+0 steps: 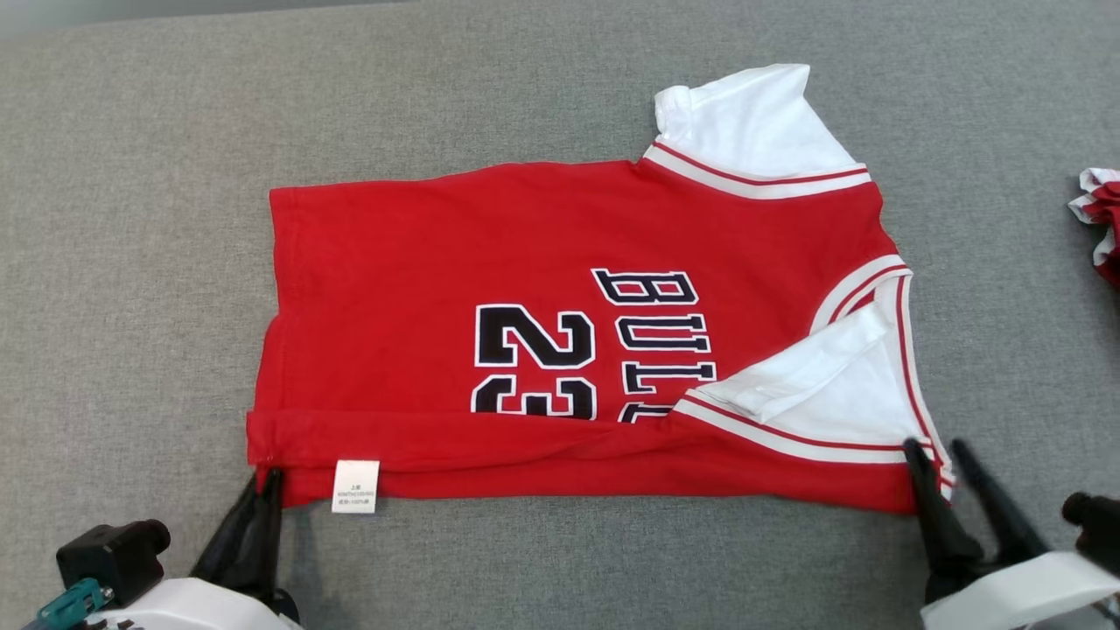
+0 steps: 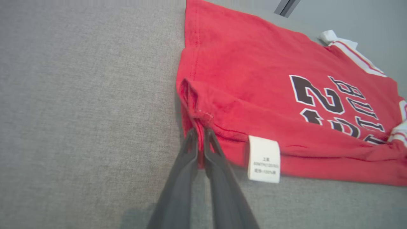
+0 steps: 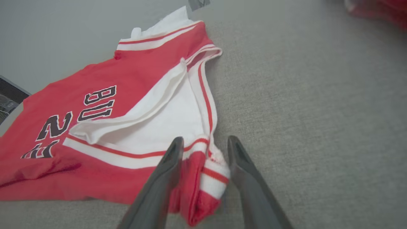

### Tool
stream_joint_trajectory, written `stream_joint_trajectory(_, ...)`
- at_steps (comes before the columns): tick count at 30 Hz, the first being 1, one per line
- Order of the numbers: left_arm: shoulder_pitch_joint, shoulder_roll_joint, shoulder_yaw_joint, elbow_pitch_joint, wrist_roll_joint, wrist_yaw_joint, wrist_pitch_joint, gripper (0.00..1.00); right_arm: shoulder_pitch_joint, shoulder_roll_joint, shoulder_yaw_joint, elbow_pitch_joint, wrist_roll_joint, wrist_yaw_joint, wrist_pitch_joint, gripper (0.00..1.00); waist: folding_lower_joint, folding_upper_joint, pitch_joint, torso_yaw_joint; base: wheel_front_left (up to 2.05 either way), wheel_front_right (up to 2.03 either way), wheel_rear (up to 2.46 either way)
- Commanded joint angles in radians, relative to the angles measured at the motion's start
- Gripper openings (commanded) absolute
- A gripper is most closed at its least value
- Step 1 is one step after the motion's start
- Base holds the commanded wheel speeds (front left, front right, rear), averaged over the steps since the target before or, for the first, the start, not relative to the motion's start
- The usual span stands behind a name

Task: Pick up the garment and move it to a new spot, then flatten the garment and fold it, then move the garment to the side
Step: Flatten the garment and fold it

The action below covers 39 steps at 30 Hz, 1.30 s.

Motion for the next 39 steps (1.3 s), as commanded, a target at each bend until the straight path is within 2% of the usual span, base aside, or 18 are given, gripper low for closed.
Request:
stream_joint_trajectory(1,-0.021,-0.003,0.007,-0.01,0.002,0.01,-0.017,1.0,-0.027,-0.003,-0.017,-0.017,-0.021,-0.001,-0.017,1.0,0.0,0.0,-0.002,-0.004,0.0,0.0,0.0)
stream_joint_trajectory(6,-0.075,-0.035,0.038,-0.047,0.035,0.036,-0.127,1.0,-0.1,-0.002,-0.07,-0.078,-0.113,-0.001,-0.089,1.0,0.0,0.0,-0.01,-0.013,0.0,0.0,0.0)
stream_joint_trajectory(11,-0.159,-0.032,0.043,-0.082,0.108,0.061,-0.214,1.0,-0.172,0.001,-0.108,-0.148,-0.182,-0.001,-0.138,1.0,0.0,0.0,-0.021,-0.013,0.0,0.0,0.0)
stream_joint_trajectory(18,-0.227,-0.017,0.025,-0.067,0.164,0.08,-0.216,1.0,-0.208,0.011,-0.105,-0.168,-0.208,-0.001,-0.123,1.0,0.0,0.0,-0.025,-0.024,0.0,0.0,0.0)
stream_joint_trajectory(24,-0.282,-0.017,0.028,-0.055,0.16,0.083,-0.22,1.0,-0.227,0.019,-0.081,-0.167,-0.193,-0.001,-0.131,1.0,0.0,0.0,0.01,-0.045,0.0,0.0,0.0)
stream_joint_trajectory(30,-0.413,0.011,0.028,0.051,0.12,0.042,-0.158,1.0,-0.26,0.022,-0.057,-0.158,-0.18,-0.001,-0.141,1.0,0.0,0.0,0.065,-0.08,0.0,0.0,0.0)
stream_joint_trajectory(34,-0.56,0.064,0.064,0.262,0.04,-0.001,-0.038,1.0,-0.292,0.024,-0.032,-0.132,-0.164,-0.001,-0.162,1.0,0.0,0.0,0.12,-0.126,0.0,0.0,0.0)
stream_joint_trajectory(39,-0.641,0.111,0.095,0.416,-0.036,-0.036,0.07,1.0,-0.316,0.029,-0.006,-0.085,-0.144,-0.001,-0.19,1.0,0.0,0.0,0.152,-0.166,0.0,0.0,0.0)
